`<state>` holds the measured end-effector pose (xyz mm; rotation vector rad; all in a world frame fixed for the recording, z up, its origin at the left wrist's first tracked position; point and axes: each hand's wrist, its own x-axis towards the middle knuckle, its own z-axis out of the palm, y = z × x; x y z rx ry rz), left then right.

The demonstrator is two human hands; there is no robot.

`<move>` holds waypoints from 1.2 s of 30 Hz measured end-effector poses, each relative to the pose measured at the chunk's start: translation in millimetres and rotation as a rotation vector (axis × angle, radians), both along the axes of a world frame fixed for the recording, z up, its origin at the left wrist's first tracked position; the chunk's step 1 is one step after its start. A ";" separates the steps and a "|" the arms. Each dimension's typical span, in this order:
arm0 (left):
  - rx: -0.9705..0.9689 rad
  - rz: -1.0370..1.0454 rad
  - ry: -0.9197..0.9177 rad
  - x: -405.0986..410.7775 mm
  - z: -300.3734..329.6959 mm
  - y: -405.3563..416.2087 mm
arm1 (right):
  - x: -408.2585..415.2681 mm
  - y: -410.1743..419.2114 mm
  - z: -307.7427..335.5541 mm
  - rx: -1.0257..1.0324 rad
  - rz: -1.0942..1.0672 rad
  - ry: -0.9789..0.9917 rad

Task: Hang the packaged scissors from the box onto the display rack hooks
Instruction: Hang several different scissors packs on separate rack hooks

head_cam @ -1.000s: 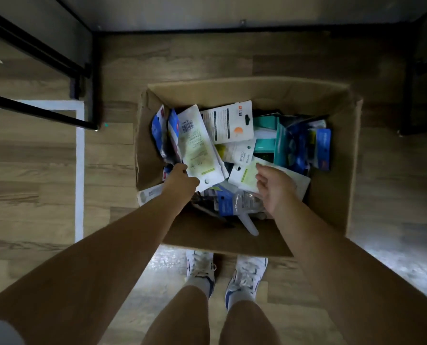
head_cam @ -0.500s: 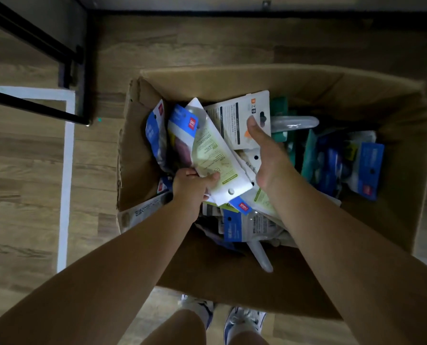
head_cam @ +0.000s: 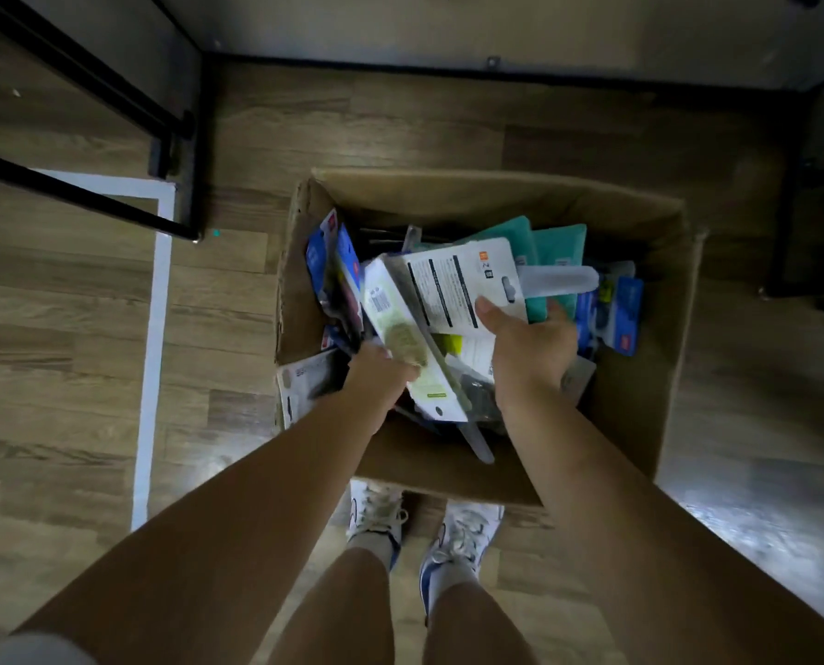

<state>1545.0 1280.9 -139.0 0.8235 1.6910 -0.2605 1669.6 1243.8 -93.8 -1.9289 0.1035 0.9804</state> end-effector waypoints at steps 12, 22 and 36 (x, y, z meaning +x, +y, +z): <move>0.291 0.186 -0.234 47.9 226.2 4.3 | 36.9 -53.5 212.6 0.209 -0.014 -0.092; -0.086 0.494 -0.779 57.7 455.5 -16.1 | 34.4 -80.6 419.7 0.631 0.108 -0.269; 0.127 0.287 -1.097 27.5 630.0 13.7 | 63.1 -54.3 568.9 0.839 0.767 -1.071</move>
